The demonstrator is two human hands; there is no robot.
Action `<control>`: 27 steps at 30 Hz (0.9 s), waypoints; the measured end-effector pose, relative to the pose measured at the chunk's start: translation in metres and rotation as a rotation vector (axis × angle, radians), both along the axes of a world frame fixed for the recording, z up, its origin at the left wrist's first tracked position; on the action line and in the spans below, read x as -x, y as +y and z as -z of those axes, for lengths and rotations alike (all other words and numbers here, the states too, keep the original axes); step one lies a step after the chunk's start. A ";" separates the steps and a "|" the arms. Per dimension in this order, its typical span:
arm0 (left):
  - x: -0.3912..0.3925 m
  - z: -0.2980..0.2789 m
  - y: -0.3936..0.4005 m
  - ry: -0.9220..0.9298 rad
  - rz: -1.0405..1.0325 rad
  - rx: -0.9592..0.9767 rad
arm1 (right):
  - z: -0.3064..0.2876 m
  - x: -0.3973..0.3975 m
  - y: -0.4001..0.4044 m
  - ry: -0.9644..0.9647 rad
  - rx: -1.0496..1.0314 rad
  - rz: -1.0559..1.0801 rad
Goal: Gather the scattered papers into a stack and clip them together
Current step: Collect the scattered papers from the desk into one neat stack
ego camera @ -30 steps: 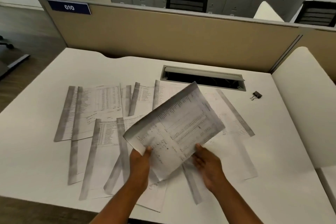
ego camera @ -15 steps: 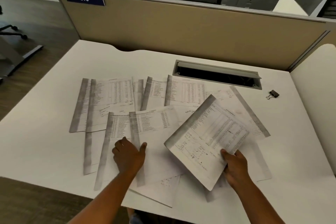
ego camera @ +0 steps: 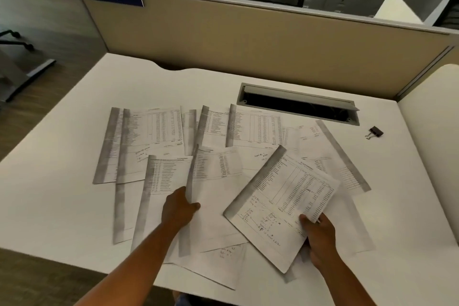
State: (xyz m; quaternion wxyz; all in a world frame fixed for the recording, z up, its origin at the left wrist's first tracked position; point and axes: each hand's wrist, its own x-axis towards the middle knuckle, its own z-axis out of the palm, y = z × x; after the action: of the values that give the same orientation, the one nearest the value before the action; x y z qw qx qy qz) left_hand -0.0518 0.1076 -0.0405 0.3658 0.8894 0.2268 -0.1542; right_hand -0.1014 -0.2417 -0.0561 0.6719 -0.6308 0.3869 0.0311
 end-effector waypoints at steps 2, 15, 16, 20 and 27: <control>-0.001 -0.003 0.003 -0.046 0.003 -0.006 | -0.001 0.000 -0.001 0.008 -0.015 -0.005; -0.019 -0.076 0.080 -0.213 -0.198 0.580 | -0.017 -0.001 -0.004 0.000 -0.057 -0.009; -0.019 -0.081 0.082 -0.233 -0.211 0.619 | -0.019 -0.003 -0.003 -0.013 -0.066 -0.020; -0.019 -0.088 0.082 -0.293 -0.241 0.731 | -0.026 -0.014 0.003 -0.042 -0.088 -0.080; -0.013 -0.081 0.066 -0.220 -0.210 1.005 | -0.036 -0.030 0.020 -0.059 -0.027 -0.205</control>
State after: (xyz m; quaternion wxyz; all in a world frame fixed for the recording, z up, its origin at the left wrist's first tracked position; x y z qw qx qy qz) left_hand -0.0391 0.1732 0.0401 0.7826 0.5874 0.1730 -0.1122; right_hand -0.0713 -0.2219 -0.0200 0.6845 -0.6587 0.3001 0.0864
